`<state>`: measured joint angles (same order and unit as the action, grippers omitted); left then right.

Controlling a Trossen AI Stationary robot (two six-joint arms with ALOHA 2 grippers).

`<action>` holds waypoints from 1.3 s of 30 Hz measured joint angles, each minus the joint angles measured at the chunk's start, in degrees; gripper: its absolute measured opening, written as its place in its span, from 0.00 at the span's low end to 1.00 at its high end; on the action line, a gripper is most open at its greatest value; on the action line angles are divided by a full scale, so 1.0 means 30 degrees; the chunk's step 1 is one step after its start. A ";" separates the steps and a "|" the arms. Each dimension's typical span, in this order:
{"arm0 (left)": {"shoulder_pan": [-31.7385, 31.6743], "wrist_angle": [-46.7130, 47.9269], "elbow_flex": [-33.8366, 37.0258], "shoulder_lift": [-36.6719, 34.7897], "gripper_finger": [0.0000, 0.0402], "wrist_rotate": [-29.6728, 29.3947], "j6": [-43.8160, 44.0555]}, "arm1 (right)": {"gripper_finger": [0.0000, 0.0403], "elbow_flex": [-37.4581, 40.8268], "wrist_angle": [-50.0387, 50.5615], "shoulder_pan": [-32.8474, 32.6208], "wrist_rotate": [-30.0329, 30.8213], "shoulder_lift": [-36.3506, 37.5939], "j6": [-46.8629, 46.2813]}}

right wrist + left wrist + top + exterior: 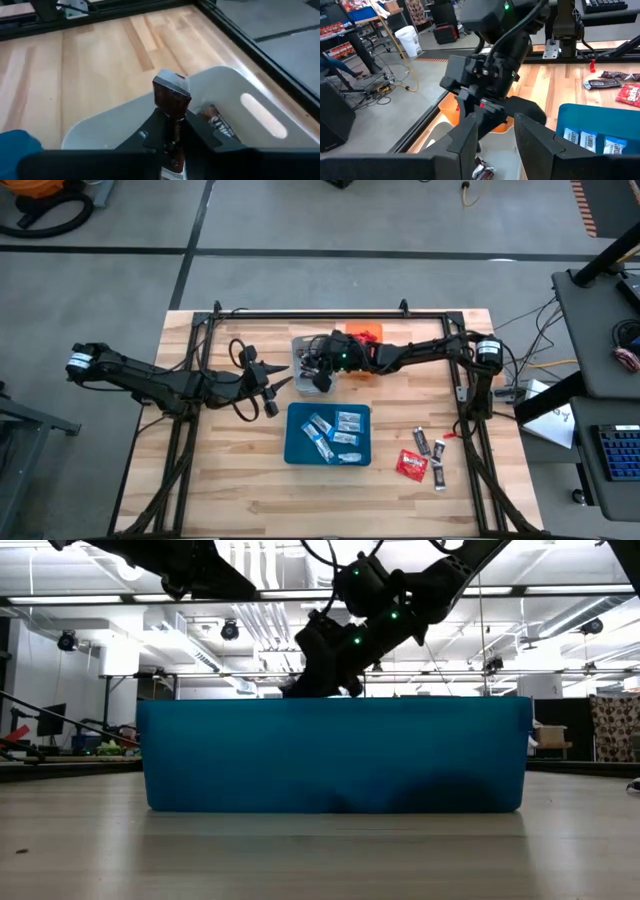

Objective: Sort candy
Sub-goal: Put the brown chocolate bar into the gray bin

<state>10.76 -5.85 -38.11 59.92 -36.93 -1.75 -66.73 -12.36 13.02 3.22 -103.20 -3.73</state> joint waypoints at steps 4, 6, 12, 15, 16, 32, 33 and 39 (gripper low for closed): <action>0.0000 0.0402 0.0000 0.0000 0.28 -0.0021 -0.0414 | 0.26 -0.0089 0.0160 -0.0074 -0.0114 -0.0007 -0.0393; 0.0011 0.0744 -0.0022 0.0000 0.28 -0.0479 -0.0457 | 0.35 -0.0089 0.0033 -0.0007 -0.0068 -0.0007 -0.0393; 0.0007 0.1921 -0.0066 0.0000 0.28 -0.2638 -0.0462 | 0.56 -0.0147 0.0177 0.0083 0.1621 0.0127 0.1316; 0.0000 0.2444 -0.0066 0.0000 0.28 -0.2900 -0.0456 | 0.61 -0.0681 0.1078 0.0507 0.4280 0.0800 0.2160; 0.0000 0.2489 -0.0066 0.0000 0.28 -0.2900 -0.0470 | 0.62 -0.0917 0.1429 0.0781 0.5195 0.1160 0.2593; 0.0000 0.2538 -0.0058 -0.0007 0.28 -0.2896 -0.1252 | 0.54 -0.2568 1.5029 0.2080 0.1641 0.5940 -0.4017; 0.0000 0.2538 -0.0055 -0.0007 0.28 -0.2892 -0.1285 | 0.54 -0.2664 1.6462 0.1837 0.0959 0.6192 -0.4856; 0.0000 0.2540 -0.0024 -0.0007 0.28 -0.2885 -0.1876 | 0.53 -0.2902 2.4631 -0.0364 -0.0624 0.7813 -0.9836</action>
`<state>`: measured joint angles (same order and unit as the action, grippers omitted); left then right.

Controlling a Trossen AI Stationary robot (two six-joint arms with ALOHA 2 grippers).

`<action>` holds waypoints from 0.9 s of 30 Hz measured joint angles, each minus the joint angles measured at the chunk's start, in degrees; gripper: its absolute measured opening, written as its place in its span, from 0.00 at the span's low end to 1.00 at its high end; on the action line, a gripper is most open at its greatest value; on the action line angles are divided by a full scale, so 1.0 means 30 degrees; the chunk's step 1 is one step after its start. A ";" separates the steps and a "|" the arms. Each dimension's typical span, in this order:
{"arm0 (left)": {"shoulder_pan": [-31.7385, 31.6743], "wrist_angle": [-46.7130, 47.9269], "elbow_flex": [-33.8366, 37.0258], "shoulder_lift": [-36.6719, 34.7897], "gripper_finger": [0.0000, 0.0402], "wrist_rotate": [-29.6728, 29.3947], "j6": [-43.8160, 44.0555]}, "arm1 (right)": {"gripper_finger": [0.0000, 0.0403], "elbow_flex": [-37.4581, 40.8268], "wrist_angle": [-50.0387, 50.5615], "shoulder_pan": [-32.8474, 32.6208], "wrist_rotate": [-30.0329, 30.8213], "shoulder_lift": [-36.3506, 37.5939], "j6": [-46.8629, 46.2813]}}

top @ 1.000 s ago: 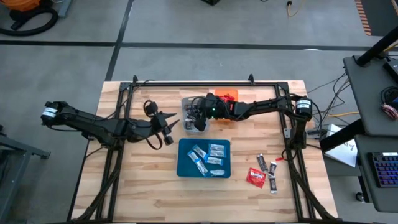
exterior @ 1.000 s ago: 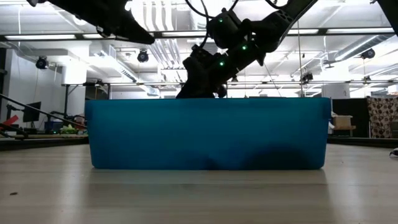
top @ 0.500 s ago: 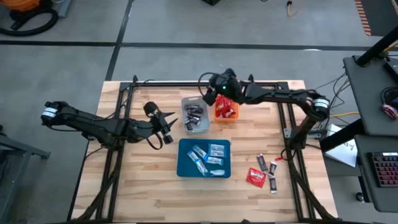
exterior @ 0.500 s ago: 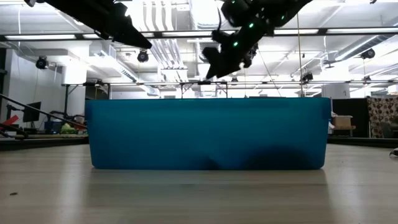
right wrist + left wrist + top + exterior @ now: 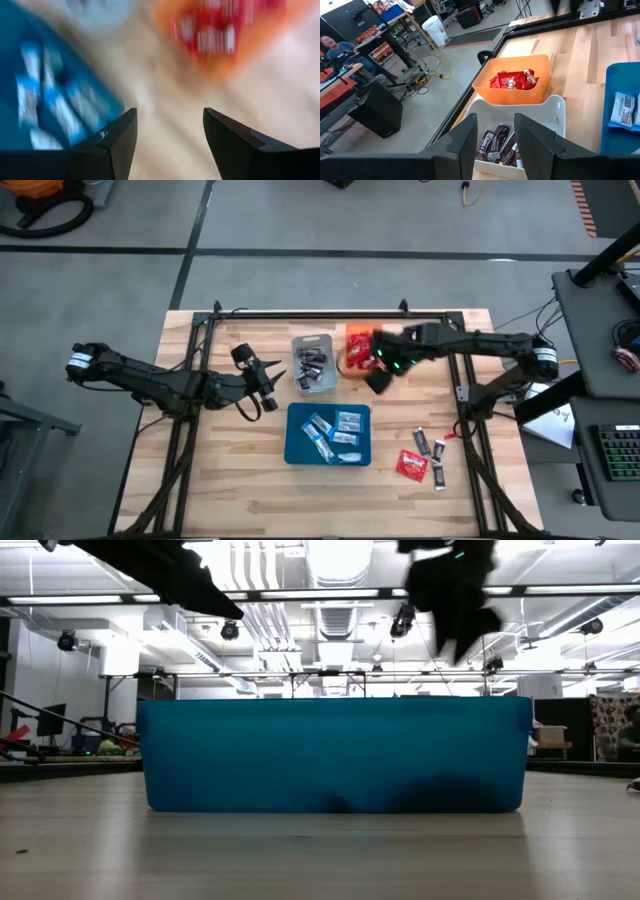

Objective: Sort candy
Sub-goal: Put the brown chocolate bar into the gray bin

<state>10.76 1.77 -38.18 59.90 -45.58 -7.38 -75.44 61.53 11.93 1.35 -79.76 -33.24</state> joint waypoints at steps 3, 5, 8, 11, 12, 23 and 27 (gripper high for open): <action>0.0000 0.0001 0.0010 0.0007 0.28 0.0000 -0.0166 | 0.53 0.0072 0.3426 -0.1258 -0.0322 0.0680 -0.3206; 0.0000 -0.0010 0.0010 0.0007 0.28 0.0000 -0.0158 | 0.53 0.0141 0.5410 -0.2136 -0.0328 0.0939 -0.5405; 0.0000 -0.0010 0.0017 0.0007 0.28 0.0000 -0.0054 | 0.53 0.0261 0.7205 -0.3671 -0.0434 0.1003 -0.8057; 0.0000 -0.0004 0.0017 0.0007 0.28 0.0007 -0.0005 | 0.53 0.0432 0.7871 -0.5184 -0.0578 0.1054 -1.0085; 0.0000 -0.0007 0.0017 0.0007 0.28 0.0007 -0.0003 | 0.53 0.0551 0.7899 -0.5630 -0.0606 0.1048 -1.0656; 0.0000 -0.0010 0.0024 0.0007 0.28 0.0009 -0.0129 | 0.53 0.5135 0.4989 -0.9576 -0.2078 0.1021 -1.5846; 0.0000 -0.0003 0.0024 0.0007 0.28 0.0015 -0.0159 | 0.53 0.7314 0.1577 -0.9641 -0.2602 0.0754 -1.5933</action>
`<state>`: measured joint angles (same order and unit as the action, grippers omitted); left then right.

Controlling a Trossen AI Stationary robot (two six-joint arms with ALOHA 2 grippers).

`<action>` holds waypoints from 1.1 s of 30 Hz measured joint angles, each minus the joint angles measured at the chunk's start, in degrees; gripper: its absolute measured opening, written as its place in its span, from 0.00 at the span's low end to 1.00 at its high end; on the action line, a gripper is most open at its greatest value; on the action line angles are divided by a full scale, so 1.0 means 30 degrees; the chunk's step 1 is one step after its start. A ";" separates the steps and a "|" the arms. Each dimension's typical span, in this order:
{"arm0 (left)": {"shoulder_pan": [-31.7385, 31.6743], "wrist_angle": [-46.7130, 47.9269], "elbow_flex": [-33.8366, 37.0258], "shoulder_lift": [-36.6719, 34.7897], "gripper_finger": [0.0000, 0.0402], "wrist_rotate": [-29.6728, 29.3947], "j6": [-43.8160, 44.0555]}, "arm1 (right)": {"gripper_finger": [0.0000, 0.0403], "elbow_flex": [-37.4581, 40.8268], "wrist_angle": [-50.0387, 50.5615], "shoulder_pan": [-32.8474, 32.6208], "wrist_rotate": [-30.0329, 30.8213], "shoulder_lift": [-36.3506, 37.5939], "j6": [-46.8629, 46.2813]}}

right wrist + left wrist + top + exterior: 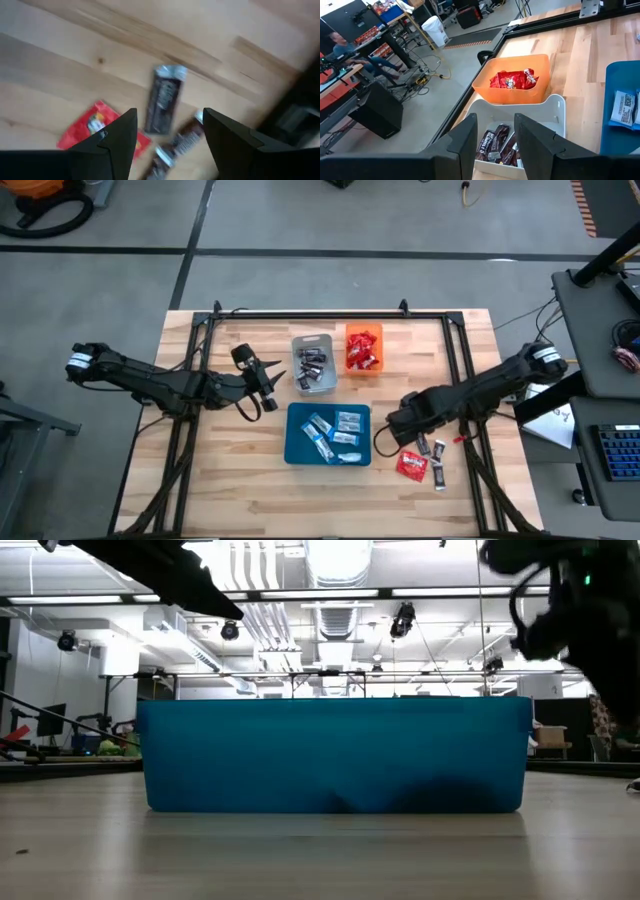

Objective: Sort candy
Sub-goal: Put the brown chocolate bar into the gray bin

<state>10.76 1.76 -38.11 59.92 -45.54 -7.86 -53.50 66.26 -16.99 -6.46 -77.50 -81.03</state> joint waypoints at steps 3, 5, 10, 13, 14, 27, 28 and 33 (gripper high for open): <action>0.0000 -0.0002 0.0000 0.0000 0.28 0.0000 -0.0007 | 0.53 0.1371 -0.2226 0.0000 -0.0389 -0.0314 -0.0308; 0.0000 -0.0003 0.0000 0.0000 0.28 0.0000 -0.0021 | 0.53 0.2132 -0.3155 0.0000 -0.0921 -0.0645 -0.0517; 0.0006 -0.0007 0.0000 0.0000 0.28 0.0006 -0.0131 | 0.53 0.3287 -0.5017 0.0000 -0.1494 -0.1744 -0.0573; 0.0000 -0.0007 0.0000 0.0000 0.28 0.0000 -0.0101 | 0.53 0.3300 -0.5521 0.0044 -0.1459 -0.2428 -0.0033; 0.0007 -0.0029 0.0000 0.0000 0.28 0.0000 -0.0094 | 0.52 0.3267 -0.5547 0.0044 -0.1444 -0.2600 0.0105; 0.0000 -0.0094 0.0000 0.0000 0.28 0.0007 -0.0154 | 0.10 0.3272 -0.5739 0.0029 -0.0471 -0.2584 0.0370; 0.0000 -0.0109 0.0000 0.0000 0.28 0.0007 -0.0219 | 0.08 0.3297 -0.5676 0.0036 -0.0043 -0.2456 0.0371; 0.0000 -0.0152 0.0000 0.0000 0.28 0.0004 -0.0510 | 0.03 0.3359 -0.5632 0.0051 0.1540 -0.0879 0.0257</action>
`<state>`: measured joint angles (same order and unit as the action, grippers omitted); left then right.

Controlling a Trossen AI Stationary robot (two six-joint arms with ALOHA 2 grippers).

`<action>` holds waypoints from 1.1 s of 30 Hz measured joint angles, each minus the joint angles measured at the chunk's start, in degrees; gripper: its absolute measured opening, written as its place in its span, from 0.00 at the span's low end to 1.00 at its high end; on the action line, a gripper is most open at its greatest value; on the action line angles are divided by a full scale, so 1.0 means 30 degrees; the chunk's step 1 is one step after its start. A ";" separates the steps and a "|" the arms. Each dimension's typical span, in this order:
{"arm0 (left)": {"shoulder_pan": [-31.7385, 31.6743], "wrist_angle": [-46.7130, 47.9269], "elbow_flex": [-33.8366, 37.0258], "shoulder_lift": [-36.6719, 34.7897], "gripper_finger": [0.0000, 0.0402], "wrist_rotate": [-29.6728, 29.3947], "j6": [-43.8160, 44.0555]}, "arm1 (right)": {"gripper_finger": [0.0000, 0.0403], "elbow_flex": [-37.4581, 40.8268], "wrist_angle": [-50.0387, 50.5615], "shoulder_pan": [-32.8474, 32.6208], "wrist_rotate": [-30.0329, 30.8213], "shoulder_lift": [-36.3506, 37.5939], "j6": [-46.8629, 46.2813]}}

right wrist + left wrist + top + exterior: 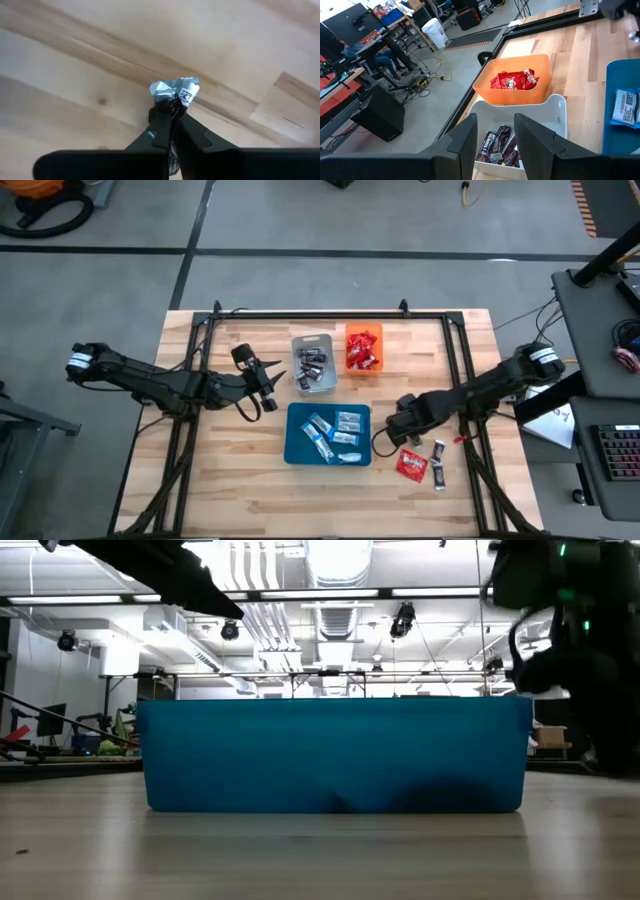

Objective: Sort candy
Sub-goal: Put the brown chocolate bar into the gray bin

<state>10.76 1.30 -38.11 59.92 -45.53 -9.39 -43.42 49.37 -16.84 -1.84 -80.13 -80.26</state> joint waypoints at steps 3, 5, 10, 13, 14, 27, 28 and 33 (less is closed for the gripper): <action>0.0000 -0.0001 0.0000 0.0007 0.28 0.0003 -0.0011 | 0.02 -0.0007 0.0127 0.0000 0.1053 0.1684 -0.0057; 0.0000 -0.0017 0.0000 0.0007 0.28 0.0003 -0.0203 | 0.02 -0.0007 0.0328 0.0000 0.1823 0.2949 -0.0243; 0.0000 -0.0543 0.0000 0.0007 0.28 0.0009 -0.1245 | 0.02 -0.0007 0.0133 0.0000 0.4145 0.5849 0.0766; 0.0000 -0.1122 0.0000 0.0007 0.28 0.0075 -0.2132 | 0.02 -0.0007 -0.1739 0.0410 0.6138 0.7055 0.2978; 0.0000 -0.1295 0.0000 0.0007 0.28 0.0317 -0.2463 | 0.02 0.0004 -0.2752 0.0709 0.6604 0.7325 0.4114; -0.0410 -0.2652 0.0947 0.0007 0.28 0.6865 -0.4486 | 0.02 0.2649 -2.6242 0.6974 0.5225 0.3864 2.2772; -0.0536 -0.2846 0.0978 0.0007 0.28 0.6866 -0.4500 | 0.02 0.2674 -2.8077 0.7280 0.4953 0.3060 2.3847; -0.1424 -0.2878 0.1020 -0.0023 0.28 0.6859 -0.4495 | 0.02 0.1787 -3.3275 0.8745 0.3294 -0.0934 2.6521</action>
<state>6.49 -7.33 -35.05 59.85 -24.95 -22.87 -38.06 -50.46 9.39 8.04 -82.94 -0.70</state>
